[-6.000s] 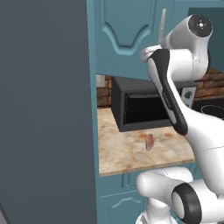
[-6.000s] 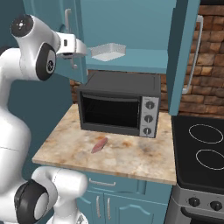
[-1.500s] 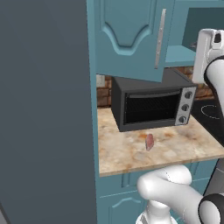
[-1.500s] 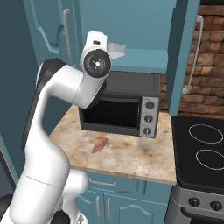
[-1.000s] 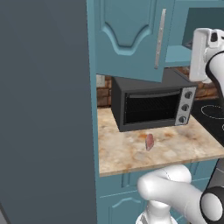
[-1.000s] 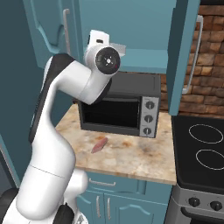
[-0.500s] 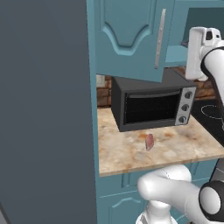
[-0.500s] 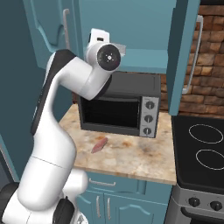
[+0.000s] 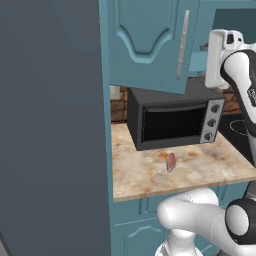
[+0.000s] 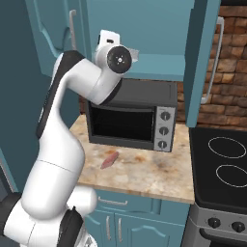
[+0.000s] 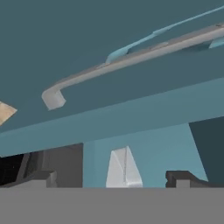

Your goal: Retrieve the tupperware from the cabinet, then place the raw meat into the tupperware to avoid contamination.

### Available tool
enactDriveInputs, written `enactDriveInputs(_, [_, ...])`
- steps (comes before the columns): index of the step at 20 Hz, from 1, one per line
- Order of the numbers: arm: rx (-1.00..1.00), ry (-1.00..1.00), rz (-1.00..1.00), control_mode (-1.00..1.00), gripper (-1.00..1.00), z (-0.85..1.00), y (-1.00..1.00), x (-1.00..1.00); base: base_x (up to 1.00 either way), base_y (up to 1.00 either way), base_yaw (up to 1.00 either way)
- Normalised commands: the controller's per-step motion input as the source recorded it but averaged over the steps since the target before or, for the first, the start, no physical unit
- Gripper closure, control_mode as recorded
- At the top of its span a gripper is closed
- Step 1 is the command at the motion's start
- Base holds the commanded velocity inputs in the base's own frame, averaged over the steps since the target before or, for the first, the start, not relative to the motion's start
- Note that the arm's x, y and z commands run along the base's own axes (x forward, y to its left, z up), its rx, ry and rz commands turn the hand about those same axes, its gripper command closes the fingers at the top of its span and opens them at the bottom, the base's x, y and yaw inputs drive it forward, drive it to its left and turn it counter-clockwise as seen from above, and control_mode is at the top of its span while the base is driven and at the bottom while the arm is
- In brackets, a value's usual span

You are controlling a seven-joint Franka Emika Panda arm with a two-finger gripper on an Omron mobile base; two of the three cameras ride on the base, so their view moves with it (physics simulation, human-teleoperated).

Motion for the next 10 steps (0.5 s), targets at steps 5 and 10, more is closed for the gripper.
enactDriveInputs(5, [0.00, 0.00, 0.03, -1.00, -1.00, 0.00, 0.02, 0.25, 0.00, 0.00, 0.00])
enactDriveInputs(10, [0.00, 0.00, 0.04, -1.00, -1.00, 0.00, 0.00, 0.16, 0.00, 0.00, 0.00])
